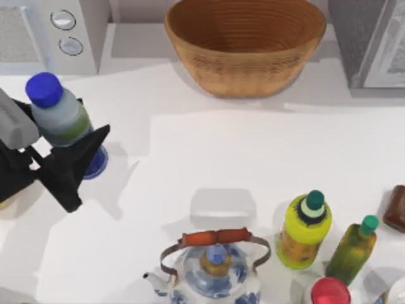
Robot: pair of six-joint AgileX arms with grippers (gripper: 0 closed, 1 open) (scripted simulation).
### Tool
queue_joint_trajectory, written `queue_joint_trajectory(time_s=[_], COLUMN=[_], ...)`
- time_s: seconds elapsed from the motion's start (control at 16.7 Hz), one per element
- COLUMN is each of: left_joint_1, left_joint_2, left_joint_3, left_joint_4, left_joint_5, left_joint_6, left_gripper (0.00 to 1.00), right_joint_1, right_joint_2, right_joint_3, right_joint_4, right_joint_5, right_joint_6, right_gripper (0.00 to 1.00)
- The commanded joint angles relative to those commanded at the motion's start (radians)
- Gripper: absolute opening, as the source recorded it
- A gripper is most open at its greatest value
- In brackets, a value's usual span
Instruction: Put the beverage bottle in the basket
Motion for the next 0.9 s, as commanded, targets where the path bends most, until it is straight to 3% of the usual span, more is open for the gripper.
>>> queue_joint_trajectory(time_s=[0.9], left_joint_1=[-0.248], left_joint_2=[0.681], left_joint_3=[1.078], left_joint_4=[-0.493], left_joint_5=[-0.254], left_joint_6=[-0.016], left_gripper=[0.00], right_joint_1=[0.000], right_joint_2=[0.000], right_joint_3=[0.000], right_joint_4=[0.000], right_joint_5=[0.000], right_joint_6=[0.000], right_gripper=[1.00])
